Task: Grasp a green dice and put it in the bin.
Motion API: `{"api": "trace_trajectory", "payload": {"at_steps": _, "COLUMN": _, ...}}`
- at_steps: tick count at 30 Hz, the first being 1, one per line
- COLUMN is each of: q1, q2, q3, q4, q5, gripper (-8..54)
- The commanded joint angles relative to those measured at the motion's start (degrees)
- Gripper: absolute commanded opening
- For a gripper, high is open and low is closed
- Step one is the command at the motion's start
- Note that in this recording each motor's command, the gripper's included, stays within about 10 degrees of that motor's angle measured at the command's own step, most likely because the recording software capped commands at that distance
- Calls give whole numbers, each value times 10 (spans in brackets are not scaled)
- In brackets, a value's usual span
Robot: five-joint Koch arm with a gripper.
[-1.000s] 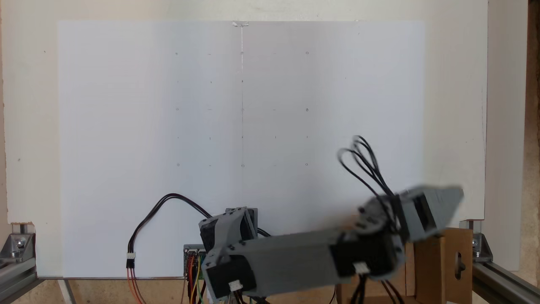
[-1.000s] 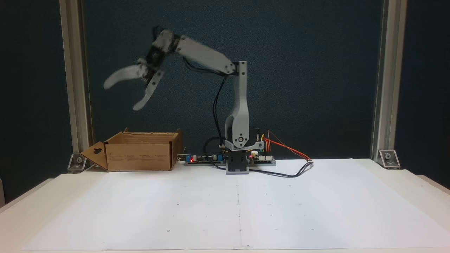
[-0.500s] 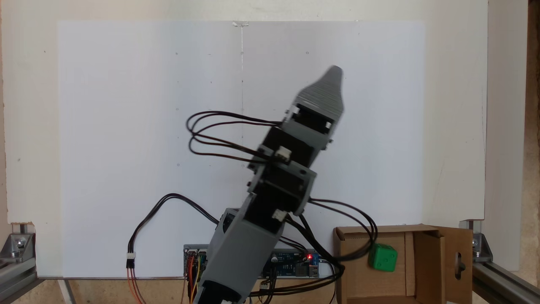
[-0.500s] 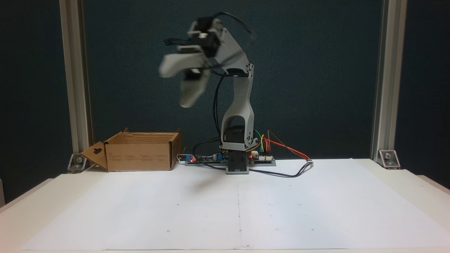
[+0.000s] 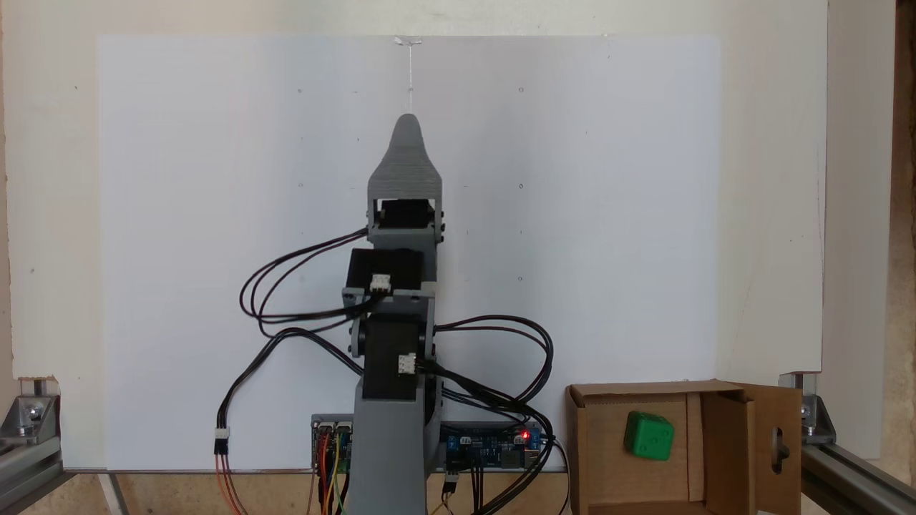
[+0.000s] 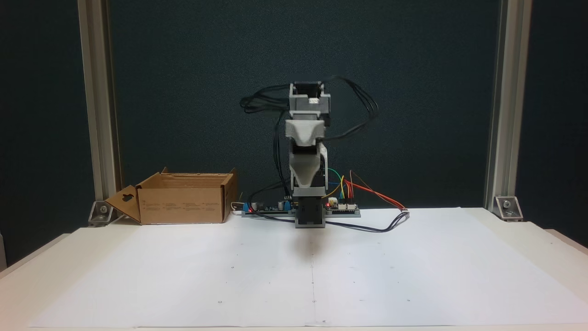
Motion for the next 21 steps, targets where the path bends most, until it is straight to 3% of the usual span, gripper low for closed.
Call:
{"api": "trace_trajectory", "payload": {"at_steps": 1, "q1": -18, "q2": 35, "q3": 12, "q4": -94, "q5": 25, "gripper": 446}}
{"api": "trace_trajectory", "payload": {"at_steps": 9, "q1": -27, "q2": 110, "q3": 200, "q4": -295, "q5": 25, "gripper": 446}}
{"api": "trace_trajectory", "payload": {"at_steps": 21, "q1": -26, "q2": 115, "q3": 360, "q4": -583, "q5": 24, "gripper": 439}}
